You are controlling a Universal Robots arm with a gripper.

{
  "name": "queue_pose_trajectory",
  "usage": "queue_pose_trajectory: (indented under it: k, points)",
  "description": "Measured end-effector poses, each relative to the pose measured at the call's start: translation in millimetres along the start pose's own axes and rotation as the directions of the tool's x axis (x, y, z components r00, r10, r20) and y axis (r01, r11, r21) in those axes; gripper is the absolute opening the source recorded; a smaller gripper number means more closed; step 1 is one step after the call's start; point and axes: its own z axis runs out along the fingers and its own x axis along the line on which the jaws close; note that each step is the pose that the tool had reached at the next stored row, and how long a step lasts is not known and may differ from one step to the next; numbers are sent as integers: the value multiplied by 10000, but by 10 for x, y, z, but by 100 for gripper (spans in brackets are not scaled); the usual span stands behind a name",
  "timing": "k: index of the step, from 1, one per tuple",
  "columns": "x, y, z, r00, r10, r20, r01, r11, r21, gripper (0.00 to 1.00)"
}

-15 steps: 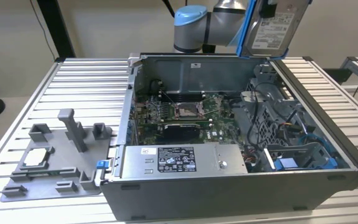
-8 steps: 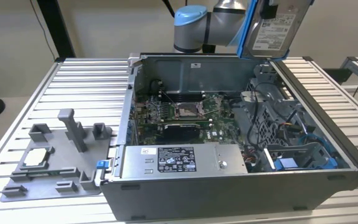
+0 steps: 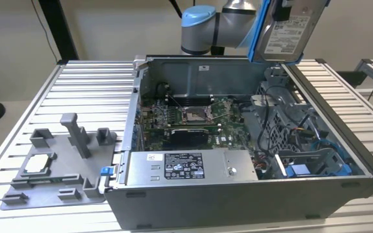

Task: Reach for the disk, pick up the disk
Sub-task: 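Pick up the disk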

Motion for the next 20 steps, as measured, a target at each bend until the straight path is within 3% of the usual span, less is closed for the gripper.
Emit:
queue_pose_trajectory:
  k: [20]
  points:
    - [221,-2,-4,10000,0,0,0,10000,0,0]
